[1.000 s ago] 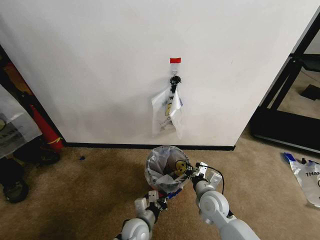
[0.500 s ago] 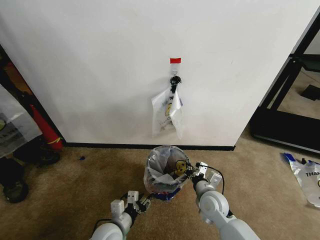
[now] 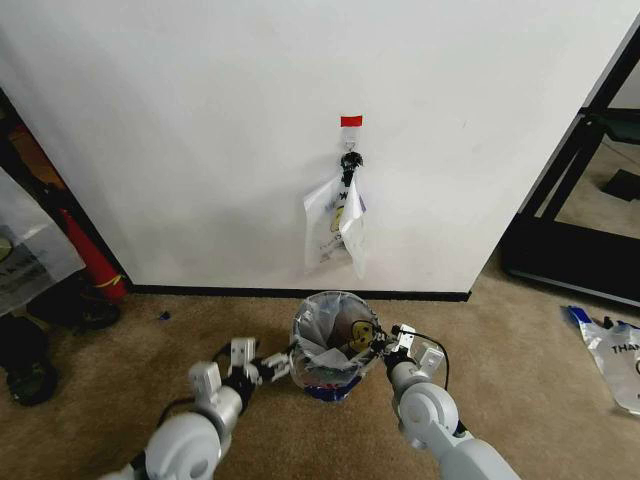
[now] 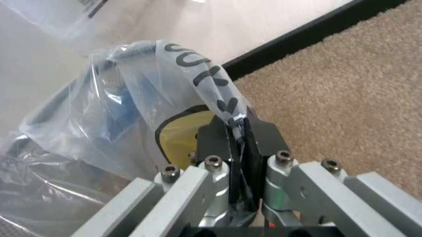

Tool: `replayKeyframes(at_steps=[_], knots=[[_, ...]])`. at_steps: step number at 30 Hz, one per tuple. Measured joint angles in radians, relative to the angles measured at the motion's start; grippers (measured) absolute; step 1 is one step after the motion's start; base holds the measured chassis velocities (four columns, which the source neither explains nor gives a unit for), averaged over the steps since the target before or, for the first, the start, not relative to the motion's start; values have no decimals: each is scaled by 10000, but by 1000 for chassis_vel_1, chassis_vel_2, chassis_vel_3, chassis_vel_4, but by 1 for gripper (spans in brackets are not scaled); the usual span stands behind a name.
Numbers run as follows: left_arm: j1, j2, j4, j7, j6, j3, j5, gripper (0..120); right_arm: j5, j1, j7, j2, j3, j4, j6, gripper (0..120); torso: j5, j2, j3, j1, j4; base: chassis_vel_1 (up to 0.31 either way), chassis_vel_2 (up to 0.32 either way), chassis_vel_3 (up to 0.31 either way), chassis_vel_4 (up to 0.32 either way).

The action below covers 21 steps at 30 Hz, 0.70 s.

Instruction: Pick up the garbage bag from the wall and place it over the trash bin.

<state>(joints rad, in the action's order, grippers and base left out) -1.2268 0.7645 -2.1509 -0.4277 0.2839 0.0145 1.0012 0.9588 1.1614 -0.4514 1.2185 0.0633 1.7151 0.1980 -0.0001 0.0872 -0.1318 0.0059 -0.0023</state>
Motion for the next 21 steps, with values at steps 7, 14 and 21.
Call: replayKeyframes(at_steps=[7, 14, 21], knots=[[3199, -451, -115, -822, 1551, -2014, 1461, 55, -197, 112, 52, 90, -51, -13, -56, 1, -1, 0, 0, 0, -4, 0, 0, 0, 0], [7367, 337, 1028, -2009, 3209, -5567, 3191, 27, -211, 236, 58, 42, 8, 62, -58, 1, 3, -1, -3, 1, 0, 0, 0, 0, 0], [9723, 1504, 3502, -1741, 3841, -8182, 2997, 0, -192, 276, 53, -33, 10, 125, -58, 1, 4, -2, -3, 2, 2, 0, 0, 0, 0]])
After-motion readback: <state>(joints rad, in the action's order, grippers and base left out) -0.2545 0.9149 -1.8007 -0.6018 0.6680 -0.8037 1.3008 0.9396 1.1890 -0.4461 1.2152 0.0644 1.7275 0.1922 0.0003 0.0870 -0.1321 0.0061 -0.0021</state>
